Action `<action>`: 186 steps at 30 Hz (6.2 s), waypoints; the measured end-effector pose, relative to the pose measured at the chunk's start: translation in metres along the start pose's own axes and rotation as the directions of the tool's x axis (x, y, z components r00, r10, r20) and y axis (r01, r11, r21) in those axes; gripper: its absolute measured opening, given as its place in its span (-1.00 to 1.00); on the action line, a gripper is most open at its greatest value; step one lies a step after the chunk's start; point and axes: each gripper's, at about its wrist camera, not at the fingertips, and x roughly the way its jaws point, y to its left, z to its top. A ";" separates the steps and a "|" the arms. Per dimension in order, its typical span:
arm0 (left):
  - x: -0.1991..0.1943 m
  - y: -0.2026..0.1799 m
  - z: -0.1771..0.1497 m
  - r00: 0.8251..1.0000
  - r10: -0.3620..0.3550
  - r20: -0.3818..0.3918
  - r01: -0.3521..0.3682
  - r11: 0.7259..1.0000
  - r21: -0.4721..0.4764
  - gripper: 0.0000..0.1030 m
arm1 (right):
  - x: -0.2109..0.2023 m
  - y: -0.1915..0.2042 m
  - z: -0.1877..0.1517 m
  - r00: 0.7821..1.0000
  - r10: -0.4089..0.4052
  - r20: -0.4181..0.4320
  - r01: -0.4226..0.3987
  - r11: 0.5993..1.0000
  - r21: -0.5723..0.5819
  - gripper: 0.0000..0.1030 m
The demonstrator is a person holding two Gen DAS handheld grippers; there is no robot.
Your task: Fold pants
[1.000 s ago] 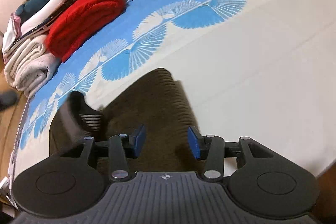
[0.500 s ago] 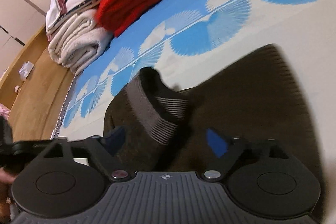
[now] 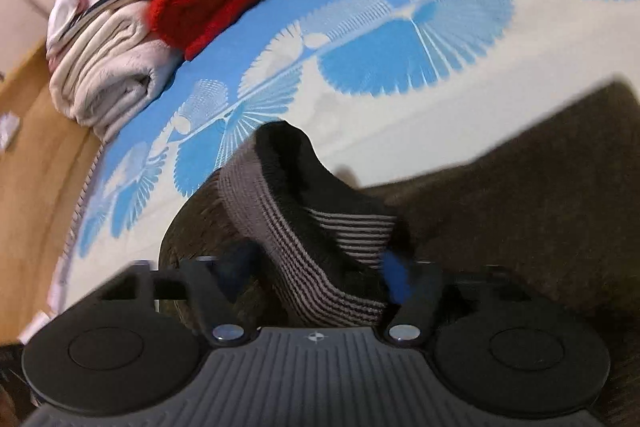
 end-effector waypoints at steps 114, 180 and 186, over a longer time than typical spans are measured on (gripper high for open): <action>0.107 -0.181 0.096 0.936 -0.299 0.187 0.262 0.944 0.198 -0.13 | -0.082 -0.067 0.143 0.971 -0.023 0.237 0.072 0.977 -0.200 -0.06; 0.009 -0.208 -0.090 0.932 0.090 0.351 -0.166 0.967 0.194 0.99 | -0.163 0.001 0.010 0.866 -0.301 0.399 0.432 0.852 -0.296 0.98; 0.015 -0.217 -0.088 0.934 0.082 0.348 -0.160 0.966 0.203 0.99 | -0.157 -0.002 0.010 0.874 -0.297 0.385 0.419 0.862 -0.286 0.98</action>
